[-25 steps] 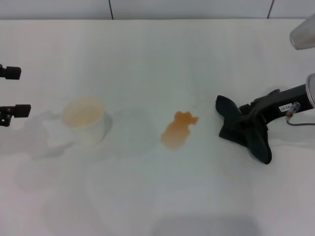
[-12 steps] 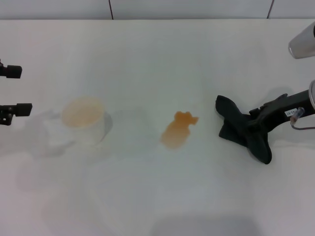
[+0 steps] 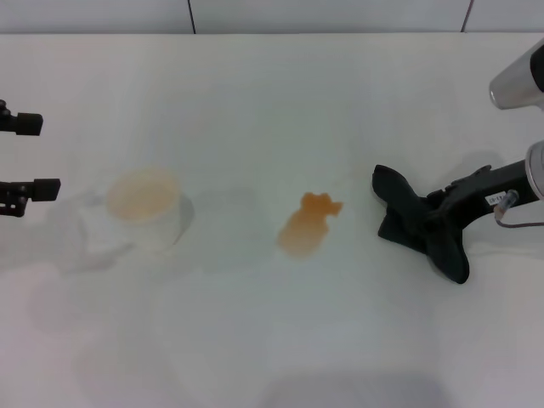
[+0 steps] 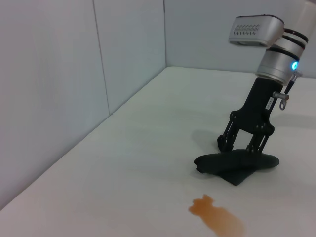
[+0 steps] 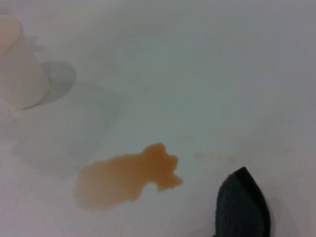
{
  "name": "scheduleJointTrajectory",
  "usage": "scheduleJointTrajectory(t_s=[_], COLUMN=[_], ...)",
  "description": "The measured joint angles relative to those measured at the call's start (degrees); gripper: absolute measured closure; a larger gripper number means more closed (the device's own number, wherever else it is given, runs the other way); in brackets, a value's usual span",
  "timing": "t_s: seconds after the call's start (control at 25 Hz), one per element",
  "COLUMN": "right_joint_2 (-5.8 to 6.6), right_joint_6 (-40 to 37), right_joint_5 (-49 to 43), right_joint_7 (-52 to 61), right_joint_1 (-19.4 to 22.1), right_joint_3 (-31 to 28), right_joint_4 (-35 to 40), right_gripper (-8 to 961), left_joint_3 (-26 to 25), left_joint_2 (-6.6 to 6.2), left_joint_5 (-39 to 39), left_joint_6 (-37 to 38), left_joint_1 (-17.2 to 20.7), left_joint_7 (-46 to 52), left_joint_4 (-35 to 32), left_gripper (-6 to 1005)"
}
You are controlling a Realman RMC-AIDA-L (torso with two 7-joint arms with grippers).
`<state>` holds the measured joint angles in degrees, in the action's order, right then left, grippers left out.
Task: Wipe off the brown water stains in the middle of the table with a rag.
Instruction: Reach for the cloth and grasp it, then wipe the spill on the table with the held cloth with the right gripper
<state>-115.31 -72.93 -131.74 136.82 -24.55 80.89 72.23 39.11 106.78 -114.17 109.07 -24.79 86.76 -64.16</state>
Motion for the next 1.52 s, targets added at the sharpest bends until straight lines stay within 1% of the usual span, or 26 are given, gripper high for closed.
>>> scheduleJointTrajectory(t_s=[0.4, 0.6, 0.84, 0.92, 1.16, 1.32, 1.36, 1.4, 1.52], right_joint_2=[-0.07, -0.09, -0.09, -0.09, -0.09, -0.16, -0.21, -0.21, -0.32], right_joint_6=[0.6, 1.2, 2.7, 3.2, 3.6, 3.3, 3.2, 3.2, 3.1], right_joint_5=[0.0, 0.0, -0.1, -0.1, -0.1, 0.4, 0.7, 0.7, 1.5], right_joint_7=[0.0, 0.0, 0.0, 0.0, 0.7, 1.7, 2.4, 2.4, 3.6], right_joint_1=[-0.1, 0.0, -0.1, -0.1, 0.0, -0.1, -0.1, -0.1, -0.1], right_joint_3=[1.1, 1.5, 2.6, 2.9, 3.1, 4.1, 5.2, 5.2, 7.8], right_joint_4=[-0.2, -0.3, -1.4, -1.6, -1.6, -0.6, 0.3, 0.3, 1.8], right_gripper=[414, 615, 690, 715, 805, 855, 868, 868, 868], left_joint_3=[0.0, 0.0, 0.0, 0.0, 0.0, 0.0, 0.0, 0.0, 0.0], left_joint_2=[0.09, 0.09, 0.19, 0.63, 0.93, 1.0, 1.02, 1.04, 1.05], left_joint_5=[0.0, 0.0, 0.0, 0.0, 0.0, 0.0, 0.0, 0.0, 0.0], left_joint_6=[0.0, 0.0, 0.0, 0.0, 0.0, 0.0, 0.0, 0.0, 0.0], left_joint_1=[0.2, 0.3, 0.3, 0.7, 1.2, 1.3, 1.3, 1.3, 1.4], left_joint_7=[-0.2, -0.2, -0.2, -0.2, -0.1, -0.1, -0.1, -0.2, -0.3], left_joint_4=[0.0, 0.0, -0.4, -1.9, -2.8, -2.9, -2.9, -2.9, -2.9], left_gripper=[135, 135, 135, 135, 135, 135, 135, 135, 135])
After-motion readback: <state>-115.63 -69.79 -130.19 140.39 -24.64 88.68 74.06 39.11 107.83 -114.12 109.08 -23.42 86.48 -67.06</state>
